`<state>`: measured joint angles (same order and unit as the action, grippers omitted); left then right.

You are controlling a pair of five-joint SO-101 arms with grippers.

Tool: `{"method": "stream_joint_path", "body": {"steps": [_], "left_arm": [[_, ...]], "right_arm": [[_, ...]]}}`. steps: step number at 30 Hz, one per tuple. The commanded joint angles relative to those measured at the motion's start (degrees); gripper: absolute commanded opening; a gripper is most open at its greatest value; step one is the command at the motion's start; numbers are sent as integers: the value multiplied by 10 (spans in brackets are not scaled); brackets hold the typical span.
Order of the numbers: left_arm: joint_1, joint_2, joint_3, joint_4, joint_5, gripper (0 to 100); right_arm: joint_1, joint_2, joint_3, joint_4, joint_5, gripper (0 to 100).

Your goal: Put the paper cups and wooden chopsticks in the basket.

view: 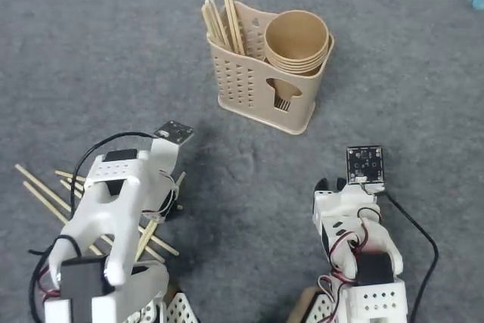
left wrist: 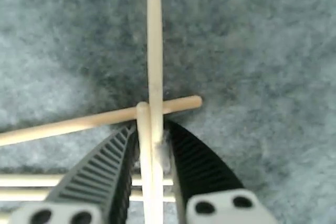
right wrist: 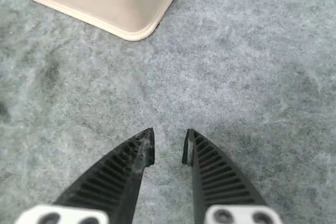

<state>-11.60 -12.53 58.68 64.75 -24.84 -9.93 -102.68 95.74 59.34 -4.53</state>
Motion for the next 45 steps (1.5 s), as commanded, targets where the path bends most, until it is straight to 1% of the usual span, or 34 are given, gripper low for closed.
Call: {"method": "stream_joint_path", "body": {"steps": [1,4,6,11,14,16,21,24,31,35,38,41,43,45], "left_arm": [[-4,4,3,-25,-3,13],[-7,4,-16,-22,-2,13],[-9,4,-44,4,11,13],[-8,4,-185,120,42,13],[-6,4,-278,177,66,13],[-6,4,-334,193,87,13],[-5,4,-434,193,142,13],[-5,4,-473,159,182,13],[-10,4,-482,5,326,13],[-10,4,-482,-63,381,13],[-10,4,-482,-88,395,13],[-12,3,-471,-83,393,13],[-24,-4,-440,-85,392,13],[-30,-31,-391,-124,392,13]], "right_arm": [[8,-14,8,-11,13,97],[8,-14,8,-11,13,97],[8,-14,8,-11,13,97],[8,-14,8,-12,13,97],[8,-14,8,-13,13,97],[8,-14,8,-13,13,97],[8,-14,8,-13,13,97],[8,-14,8,-14,13,97],[8,-14,8,-14,13,97],[8,-14,8,-14,13,97],[8,-14,8,-14,13,97],[8,-14,8,-14,13,97],[8,-14,8,-15,13,97],[8,-14,8,-15,13,97]]}}
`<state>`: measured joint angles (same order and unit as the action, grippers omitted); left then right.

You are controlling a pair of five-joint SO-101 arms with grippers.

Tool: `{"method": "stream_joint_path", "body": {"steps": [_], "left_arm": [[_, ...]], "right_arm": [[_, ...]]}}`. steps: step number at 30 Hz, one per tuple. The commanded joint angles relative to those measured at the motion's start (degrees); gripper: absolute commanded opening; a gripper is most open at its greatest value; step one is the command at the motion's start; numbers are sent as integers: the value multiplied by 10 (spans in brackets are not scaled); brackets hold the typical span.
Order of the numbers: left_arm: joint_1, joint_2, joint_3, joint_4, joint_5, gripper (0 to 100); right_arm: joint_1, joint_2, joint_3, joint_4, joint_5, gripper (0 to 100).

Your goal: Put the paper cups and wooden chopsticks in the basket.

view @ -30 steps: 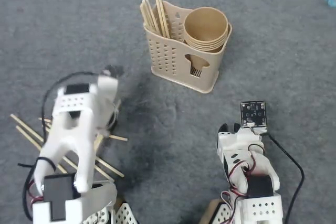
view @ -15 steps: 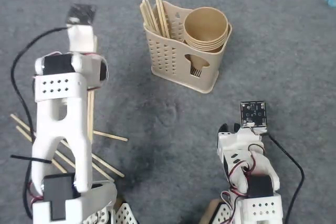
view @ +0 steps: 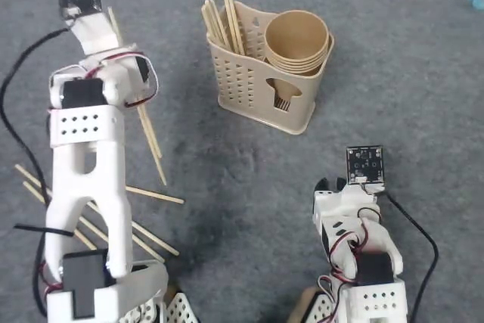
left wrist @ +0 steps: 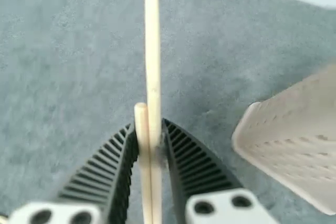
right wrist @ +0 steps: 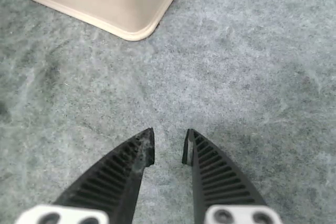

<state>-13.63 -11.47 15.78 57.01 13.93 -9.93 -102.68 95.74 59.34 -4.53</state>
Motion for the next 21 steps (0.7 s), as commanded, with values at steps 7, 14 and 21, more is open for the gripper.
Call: {"method": "stream_joint_path", "body": {"steps": [7,14,21], "left_arm": [[-12,-218,196,-215,9,13],[24,-280,100,-235,10,13],[91,-291,63,-462,22,13]], "right_arm": [[7,-14,8,-15,13,97],[7,-14,8,-15,13,97],[8,-14,8,-13,12,97]]}}
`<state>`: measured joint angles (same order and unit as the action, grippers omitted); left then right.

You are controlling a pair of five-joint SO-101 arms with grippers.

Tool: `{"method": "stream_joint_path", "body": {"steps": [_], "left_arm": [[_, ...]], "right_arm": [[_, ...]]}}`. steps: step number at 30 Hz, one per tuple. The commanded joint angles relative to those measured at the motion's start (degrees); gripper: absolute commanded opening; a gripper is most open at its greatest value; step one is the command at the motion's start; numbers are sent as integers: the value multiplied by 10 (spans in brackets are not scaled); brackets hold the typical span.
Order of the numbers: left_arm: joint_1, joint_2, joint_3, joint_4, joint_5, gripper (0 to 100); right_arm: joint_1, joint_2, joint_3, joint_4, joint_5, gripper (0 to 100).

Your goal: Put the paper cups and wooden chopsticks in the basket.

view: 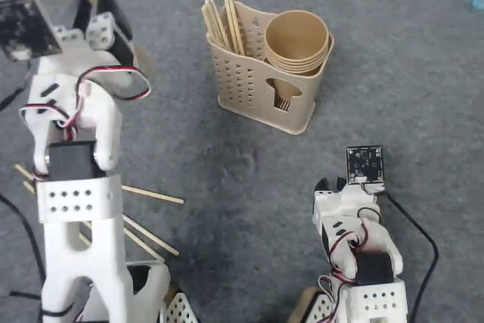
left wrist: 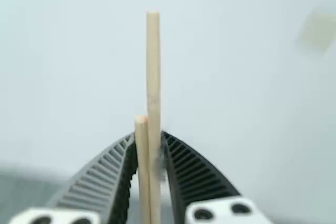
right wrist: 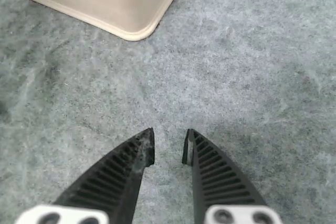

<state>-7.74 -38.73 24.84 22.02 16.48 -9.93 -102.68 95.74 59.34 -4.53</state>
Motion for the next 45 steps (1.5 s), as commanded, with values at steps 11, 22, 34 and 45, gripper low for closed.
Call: {"method": "stream_joint_path", "body": {"steps": [11,22,34,45], "left_arm": [[158,45,-44,-264,-62,12],[158,185,-39,-258,-58,12],[185,213,118,-261,-62,13],[134,185,56,-239,-57,213]], "right_arm": [[8,-14,8,-12,12,97],[20,-14,8,-16,12,97],[20,-14,8,-16,12,97],[21,-14,8,-24,12,97]]}}
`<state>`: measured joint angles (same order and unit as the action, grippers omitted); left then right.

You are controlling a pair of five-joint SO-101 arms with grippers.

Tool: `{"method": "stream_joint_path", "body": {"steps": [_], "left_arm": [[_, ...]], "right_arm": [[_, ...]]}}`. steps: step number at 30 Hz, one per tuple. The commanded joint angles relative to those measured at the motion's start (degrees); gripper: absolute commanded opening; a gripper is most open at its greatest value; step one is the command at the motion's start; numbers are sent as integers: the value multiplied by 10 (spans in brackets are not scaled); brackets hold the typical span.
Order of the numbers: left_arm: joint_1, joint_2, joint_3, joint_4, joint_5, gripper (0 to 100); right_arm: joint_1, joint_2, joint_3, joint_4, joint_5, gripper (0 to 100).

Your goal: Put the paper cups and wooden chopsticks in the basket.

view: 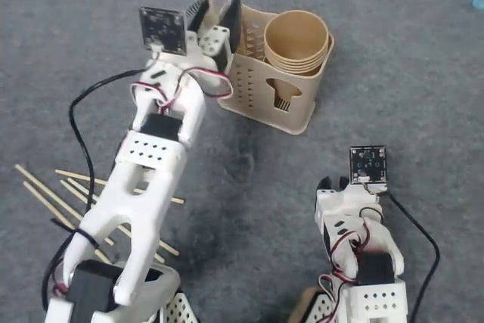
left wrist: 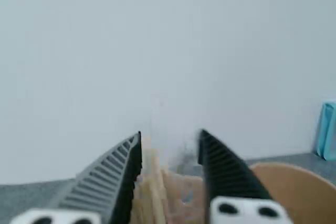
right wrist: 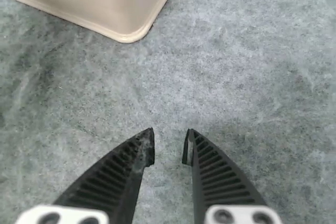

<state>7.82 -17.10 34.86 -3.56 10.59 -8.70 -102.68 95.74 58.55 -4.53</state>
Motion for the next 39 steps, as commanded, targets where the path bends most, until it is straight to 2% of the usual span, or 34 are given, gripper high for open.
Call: {"method": "stream_joint_path", "body": {"steps": [1,4,8,12,17,23,26,34,39], "left_arm": [[-29,-47,-55,37,2,213],[-52,-108,-86,138,2,213],[-90,-199,-124,345,2,213],[-158,-273,-145,553,3,213],[-265,-312,-128,719,33,213],[-378,-314,-73,785,68,214],[-406,-312,-20,796,75,215],[-417,-310,111,753,156,217],[-417,-310,145,738,178,217]], "right_arm": [[8,-14,8,-16,12,97],[8,-14,8,-16,12,97],[9,-14,8,-16,12,97],[9,-14,8,-16,13,97],[8,-14,8,-16,13,97],[8,-14,8,-10,13,97],[8,-14,8,-6,13,97],[8,-14,8,-3,13,97],[9,-14,8,-1,13,97]]}}
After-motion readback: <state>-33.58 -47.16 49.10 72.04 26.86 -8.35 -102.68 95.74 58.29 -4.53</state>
